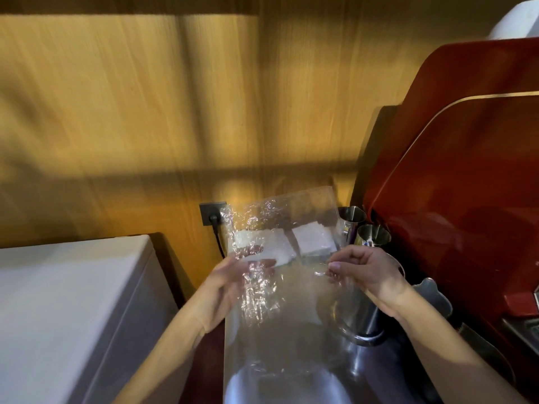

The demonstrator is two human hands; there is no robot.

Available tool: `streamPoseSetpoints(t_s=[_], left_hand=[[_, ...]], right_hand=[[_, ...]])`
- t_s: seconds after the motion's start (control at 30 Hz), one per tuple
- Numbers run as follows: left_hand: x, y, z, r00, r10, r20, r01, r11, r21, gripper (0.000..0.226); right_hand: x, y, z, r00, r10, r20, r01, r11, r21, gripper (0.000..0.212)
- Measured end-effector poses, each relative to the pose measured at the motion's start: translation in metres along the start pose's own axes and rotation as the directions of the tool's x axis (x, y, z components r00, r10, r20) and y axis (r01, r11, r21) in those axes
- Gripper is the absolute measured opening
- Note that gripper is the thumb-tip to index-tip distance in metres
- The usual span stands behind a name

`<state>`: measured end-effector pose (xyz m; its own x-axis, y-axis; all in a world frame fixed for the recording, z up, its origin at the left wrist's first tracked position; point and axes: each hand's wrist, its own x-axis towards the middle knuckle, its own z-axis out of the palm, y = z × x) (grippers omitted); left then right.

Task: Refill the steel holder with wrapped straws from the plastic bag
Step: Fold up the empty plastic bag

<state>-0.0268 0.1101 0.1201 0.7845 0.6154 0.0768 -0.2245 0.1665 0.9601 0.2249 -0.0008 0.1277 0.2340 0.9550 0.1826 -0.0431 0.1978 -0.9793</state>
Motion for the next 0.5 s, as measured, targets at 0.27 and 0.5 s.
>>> streamPoseSetpoints(t_s=[0.27,0.5], left_hand=[[0.0,-0.023,0.013,0.955,-0.043,-0.292,0.056,0.998,0.038,0.031],[-0.002,-0.019,0.015,0.921,0.049,-0.385,0.035,0.978,0.206,0.03]], right_hand=[[-0.004,0.008,0.001,0.995,0.078,-0.068,-0.079,0.997,0.001,0.02],[-0.012,0.011,0.001,0.983,0.137,-0.118,-0.143,0.989,-0.043,0.003]])
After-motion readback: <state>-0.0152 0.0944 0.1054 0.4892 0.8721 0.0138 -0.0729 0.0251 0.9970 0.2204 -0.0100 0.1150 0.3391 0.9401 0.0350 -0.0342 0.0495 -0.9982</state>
